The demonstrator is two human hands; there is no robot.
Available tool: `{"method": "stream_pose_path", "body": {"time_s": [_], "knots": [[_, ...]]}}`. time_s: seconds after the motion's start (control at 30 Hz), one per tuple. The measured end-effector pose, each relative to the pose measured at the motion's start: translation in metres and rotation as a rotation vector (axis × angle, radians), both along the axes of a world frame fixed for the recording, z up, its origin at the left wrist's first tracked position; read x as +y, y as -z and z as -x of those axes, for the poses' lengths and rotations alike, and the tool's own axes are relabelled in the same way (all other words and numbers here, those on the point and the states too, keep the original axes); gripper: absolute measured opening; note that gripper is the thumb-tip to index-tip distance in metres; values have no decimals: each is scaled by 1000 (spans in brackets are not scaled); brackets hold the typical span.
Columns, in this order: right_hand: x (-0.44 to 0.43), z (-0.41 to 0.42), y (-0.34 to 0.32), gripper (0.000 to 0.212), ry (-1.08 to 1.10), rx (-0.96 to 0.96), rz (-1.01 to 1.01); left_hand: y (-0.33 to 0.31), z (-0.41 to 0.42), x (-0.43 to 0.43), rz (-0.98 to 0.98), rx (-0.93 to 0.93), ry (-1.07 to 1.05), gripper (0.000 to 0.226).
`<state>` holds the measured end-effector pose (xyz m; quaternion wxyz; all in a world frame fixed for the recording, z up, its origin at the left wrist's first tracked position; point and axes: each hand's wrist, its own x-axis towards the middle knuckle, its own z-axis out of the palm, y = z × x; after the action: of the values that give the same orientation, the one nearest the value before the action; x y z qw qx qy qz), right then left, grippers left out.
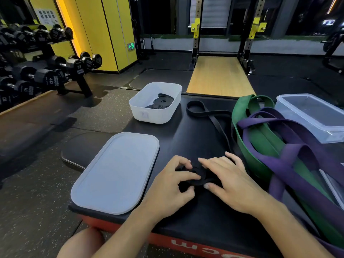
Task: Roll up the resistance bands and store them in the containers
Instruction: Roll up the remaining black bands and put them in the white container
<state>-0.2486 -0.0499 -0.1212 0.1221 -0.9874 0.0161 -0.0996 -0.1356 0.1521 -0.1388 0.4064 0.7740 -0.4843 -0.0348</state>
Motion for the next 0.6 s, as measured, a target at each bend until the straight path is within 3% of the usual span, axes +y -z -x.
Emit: {"method": "stream_pose_path", "body": {"time_s": [0.1,0.23,0.33,0.6], "knots": [[4,0,-6,70,18,48,30,0,-1,0,5,42,19,30],[3,-9,-16,72,8,171,-18,-2,-1,-1,-2,-52,-32,30],[0,-9,-16,64,28,97,-87,-3,0,-1,-1,8,-50,31],[23,-16,4,72,178,-118,-56,-11,-3,0,144,162,-131,48]]}}
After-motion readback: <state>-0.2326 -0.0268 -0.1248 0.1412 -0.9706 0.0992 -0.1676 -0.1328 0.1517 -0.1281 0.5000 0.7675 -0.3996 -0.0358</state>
